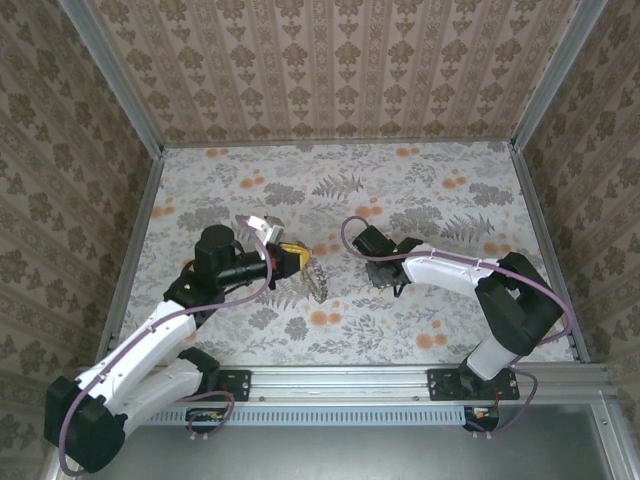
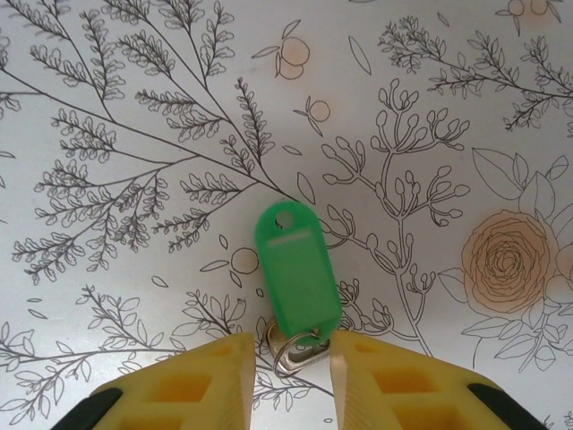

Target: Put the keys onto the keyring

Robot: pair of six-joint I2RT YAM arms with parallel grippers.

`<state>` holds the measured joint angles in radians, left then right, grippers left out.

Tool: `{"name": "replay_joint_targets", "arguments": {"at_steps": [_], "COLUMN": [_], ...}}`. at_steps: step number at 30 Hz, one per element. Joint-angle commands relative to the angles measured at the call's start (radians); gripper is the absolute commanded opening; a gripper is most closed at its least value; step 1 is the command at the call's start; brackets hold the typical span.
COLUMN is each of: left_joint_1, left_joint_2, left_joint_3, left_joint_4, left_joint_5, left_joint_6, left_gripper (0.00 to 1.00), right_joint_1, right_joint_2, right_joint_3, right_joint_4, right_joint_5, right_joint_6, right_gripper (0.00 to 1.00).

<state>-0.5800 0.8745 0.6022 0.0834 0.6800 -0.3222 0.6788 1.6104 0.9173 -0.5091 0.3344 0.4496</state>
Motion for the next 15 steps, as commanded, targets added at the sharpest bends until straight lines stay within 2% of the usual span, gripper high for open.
{"name": "replay_joint_targets", "arguments": {"at_steps": [1,15], "left_joint_1": [0.006,0.009], "left_joint_2": [-0.031,-0.062], "left_joint_3": [-0.002,-0.010], "left_joint_4": [0.065,0.081], "left_joint_5": [0.032,0.032], "left_joint_6": [-0.019,-0.024], "left_gripper": [0.00,0.00], "right_joint_1": [0.002,0.007], "right_joint_2": [0.039,0.095], "right_joint_3": [-0.010,-0.005], "right_joint_4": [-0.038,-0.042], "right_joint_5": [0.018,0.025], "right_joint_6": [0.010,0.008], "right_gripper": [0.28,0.18]}}
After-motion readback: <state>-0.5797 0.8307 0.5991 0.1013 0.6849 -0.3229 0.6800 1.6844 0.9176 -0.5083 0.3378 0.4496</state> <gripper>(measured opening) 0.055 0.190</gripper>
